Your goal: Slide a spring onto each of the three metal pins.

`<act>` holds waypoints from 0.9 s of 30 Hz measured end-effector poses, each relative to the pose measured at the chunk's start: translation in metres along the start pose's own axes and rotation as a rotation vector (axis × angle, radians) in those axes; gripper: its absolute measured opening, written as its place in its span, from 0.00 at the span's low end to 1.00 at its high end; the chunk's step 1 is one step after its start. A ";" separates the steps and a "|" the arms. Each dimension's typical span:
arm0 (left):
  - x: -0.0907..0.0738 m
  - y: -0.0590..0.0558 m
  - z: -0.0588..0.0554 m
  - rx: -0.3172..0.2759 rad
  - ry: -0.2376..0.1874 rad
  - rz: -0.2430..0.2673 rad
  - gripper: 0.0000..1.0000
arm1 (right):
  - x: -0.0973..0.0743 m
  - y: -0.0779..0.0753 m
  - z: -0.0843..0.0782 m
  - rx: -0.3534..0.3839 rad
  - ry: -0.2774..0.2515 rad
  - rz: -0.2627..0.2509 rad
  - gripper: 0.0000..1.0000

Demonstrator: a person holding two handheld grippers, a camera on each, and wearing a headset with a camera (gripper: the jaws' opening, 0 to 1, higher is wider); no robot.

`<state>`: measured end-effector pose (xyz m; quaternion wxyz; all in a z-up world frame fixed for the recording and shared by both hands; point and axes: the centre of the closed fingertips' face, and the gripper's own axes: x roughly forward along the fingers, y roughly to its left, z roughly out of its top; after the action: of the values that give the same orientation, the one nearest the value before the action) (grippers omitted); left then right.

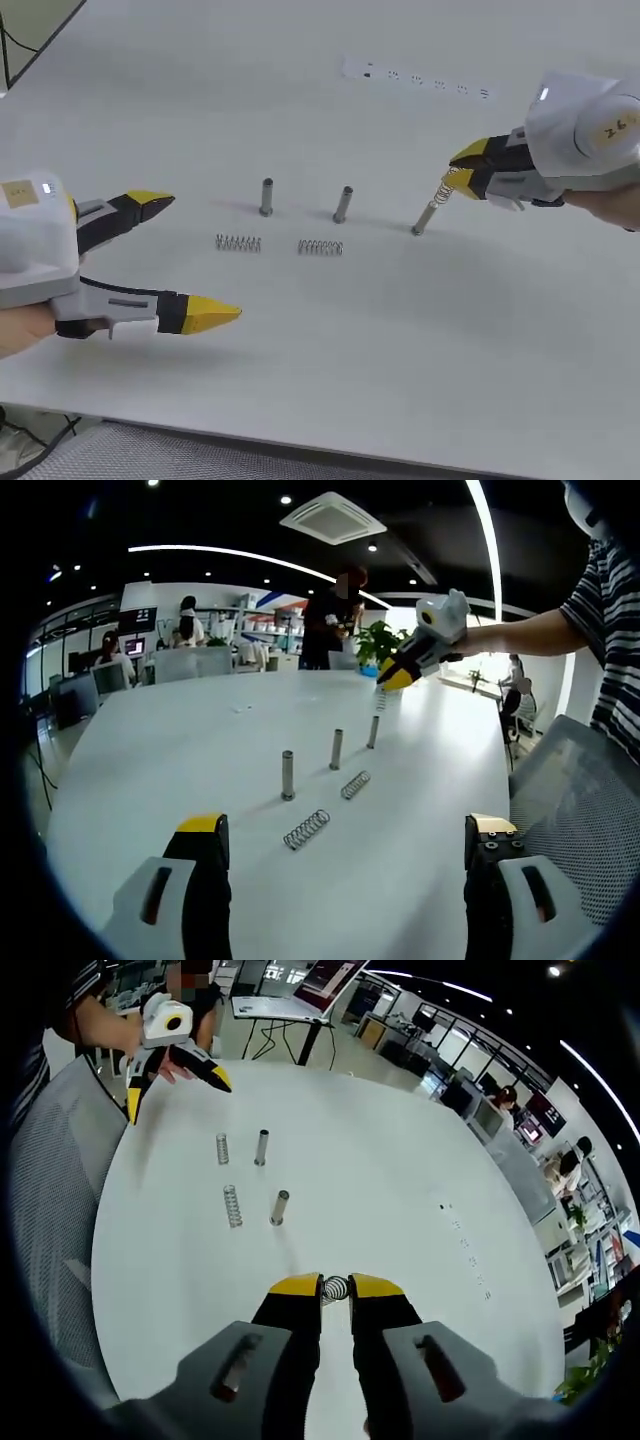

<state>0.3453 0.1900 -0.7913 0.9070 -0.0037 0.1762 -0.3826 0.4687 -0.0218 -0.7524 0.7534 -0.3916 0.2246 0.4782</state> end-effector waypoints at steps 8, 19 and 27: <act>-0.001 0.001 -0.001 -0.009 -0.002 0.005 0.97 | 0.005 -0.003 -0.003 0.017 0.001 0.003 0.12; 0.000 0.003 -0.001 -0.011 0.000 0.007 0.97 | 0.010 0.000 -0.004 0.013 0.006 0.009 0.12; 0.000 0.003 -0.002 -0.016 0.002 0.004 0.97 | 0.013 0.003 -0.006 0.016 0.014 0.015 0.12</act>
<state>0.3469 0.1924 -0.7938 0.9076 -0.0100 0.1800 -0.3792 0.4716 -0.0188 -0.7660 0.7514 -0.3871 0.2366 0.4792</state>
